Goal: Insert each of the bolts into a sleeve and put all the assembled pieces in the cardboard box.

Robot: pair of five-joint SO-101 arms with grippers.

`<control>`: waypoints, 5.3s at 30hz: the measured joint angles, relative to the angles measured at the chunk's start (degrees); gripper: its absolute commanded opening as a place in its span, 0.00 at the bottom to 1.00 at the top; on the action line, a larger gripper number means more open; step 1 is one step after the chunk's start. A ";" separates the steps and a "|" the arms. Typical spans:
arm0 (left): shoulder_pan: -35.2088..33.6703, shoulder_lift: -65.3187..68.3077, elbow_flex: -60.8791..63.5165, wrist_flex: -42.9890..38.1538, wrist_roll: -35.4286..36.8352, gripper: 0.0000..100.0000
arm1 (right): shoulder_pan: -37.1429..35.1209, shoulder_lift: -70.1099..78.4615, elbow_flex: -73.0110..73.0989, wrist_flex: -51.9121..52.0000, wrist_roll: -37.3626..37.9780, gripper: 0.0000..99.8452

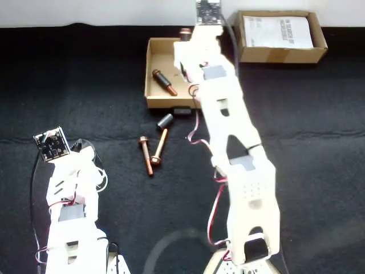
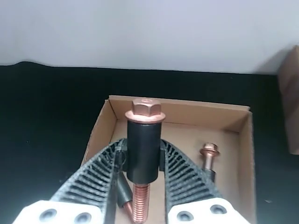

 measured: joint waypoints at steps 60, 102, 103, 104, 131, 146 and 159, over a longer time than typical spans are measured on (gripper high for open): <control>-0.09 0.00 0.00 0.35 0.00 0.01 | -5.71 18.37 -48.62 64.53 -7.12 0.09; -0.09 0.00 0.00 0.35 0.00 0.01 | -13.54 17.93 -15.65 45.89 -16.18 0.16; -0.09 0.00 0.00 0.35 0.00 0.01 | -13.54 17.93 -15.21 45.36 -16.18 0.16; -0.09 0.00 0.00 0.35 0.00 0.01 | -13.54 17.85 -14.77 44.75 -16.18 0.16; -0.09 0.00 0.00 0.35 0.00 0.01 | -10.81 17.23 -13.80 42.20 -4.40 0.01; -0.09 0.00 0.00 0.35 0.00 0.01 | -4.92 16.62 -49.23 61.10 17.76 0.01; -0.09 0.00 0.00 0.35 0.00 0.01 | 3.08 0.62 -53.45 64.62 19.96 0.01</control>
